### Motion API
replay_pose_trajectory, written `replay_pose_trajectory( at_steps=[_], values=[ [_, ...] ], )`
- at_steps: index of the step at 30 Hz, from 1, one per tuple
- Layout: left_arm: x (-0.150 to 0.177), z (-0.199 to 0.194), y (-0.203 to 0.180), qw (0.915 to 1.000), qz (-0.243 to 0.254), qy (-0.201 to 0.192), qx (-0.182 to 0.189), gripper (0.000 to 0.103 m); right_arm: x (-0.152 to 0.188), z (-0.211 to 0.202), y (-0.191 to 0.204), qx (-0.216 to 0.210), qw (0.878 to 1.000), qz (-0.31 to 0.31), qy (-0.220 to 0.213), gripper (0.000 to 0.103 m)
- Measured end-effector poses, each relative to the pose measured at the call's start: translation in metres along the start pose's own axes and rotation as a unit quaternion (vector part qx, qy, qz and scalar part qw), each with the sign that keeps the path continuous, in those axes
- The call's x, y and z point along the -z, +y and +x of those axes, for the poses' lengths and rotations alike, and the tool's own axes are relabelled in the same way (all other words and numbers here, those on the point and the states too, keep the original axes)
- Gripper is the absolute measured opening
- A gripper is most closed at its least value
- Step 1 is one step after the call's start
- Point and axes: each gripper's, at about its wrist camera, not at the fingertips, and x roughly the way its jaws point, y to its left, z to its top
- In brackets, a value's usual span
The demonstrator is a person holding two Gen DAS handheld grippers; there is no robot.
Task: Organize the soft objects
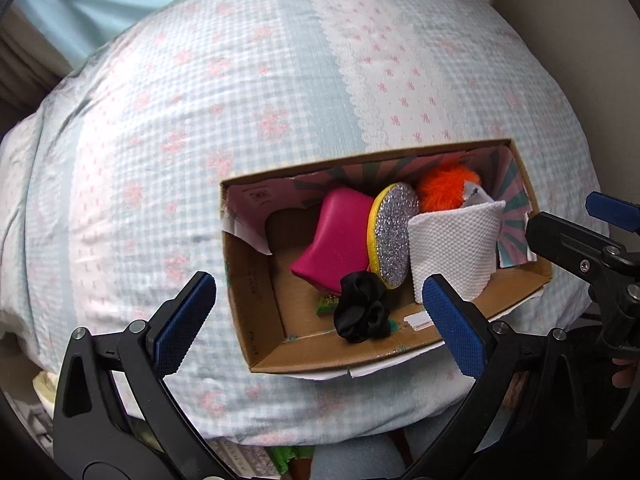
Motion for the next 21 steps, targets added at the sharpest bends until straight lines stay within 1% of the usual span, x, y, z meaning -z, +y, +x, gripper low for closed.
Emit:
replay_pose_trajectory(
  at_steps=[4,7,10,14,18,21],
  values=[
    [-0.006,-0.048,0.010,0.9993,-0.025,-0.028,-0.002,0.103,-0.005,-0.049,0.012,0.005,0.999,-0.031,-0.037,0.103],
    [-0.010,-0.091,0.015,0.9971,-0.041,-0.064,0.000,0.103,-0.010,-0.091,0.020,0.015,0.996,-0.051,-0.071,0.103],
    [-0.013,-0.134,0.017,0.9926,-0.051,-0.110,-0.001,0.103,-0.013,-0.131,0.028,0.026,0.992,-0.066,-0.108,0.103],
    [-0.013,-0.193,0.022,0.9817,-0.066,-0.178,0.005,0.103,-0.012,-0.180,0.034,0.035,0.985,-0.074,-0.153,0.103],
    [-0.007,-0.245,0.026,0.9665,-0.082,-0.243,0.003,0.103,-0.006,-0.224,0.035,0.041,0.976,-0.073,-0.199,0.103],
    [0.003,-0.274,0.026,0.9553,-0.087,-0.283,-0.003,0.103,0.001,-0.249,0.031,0.045,0.970,-0.068,-0.228,0.103]
  ],
)
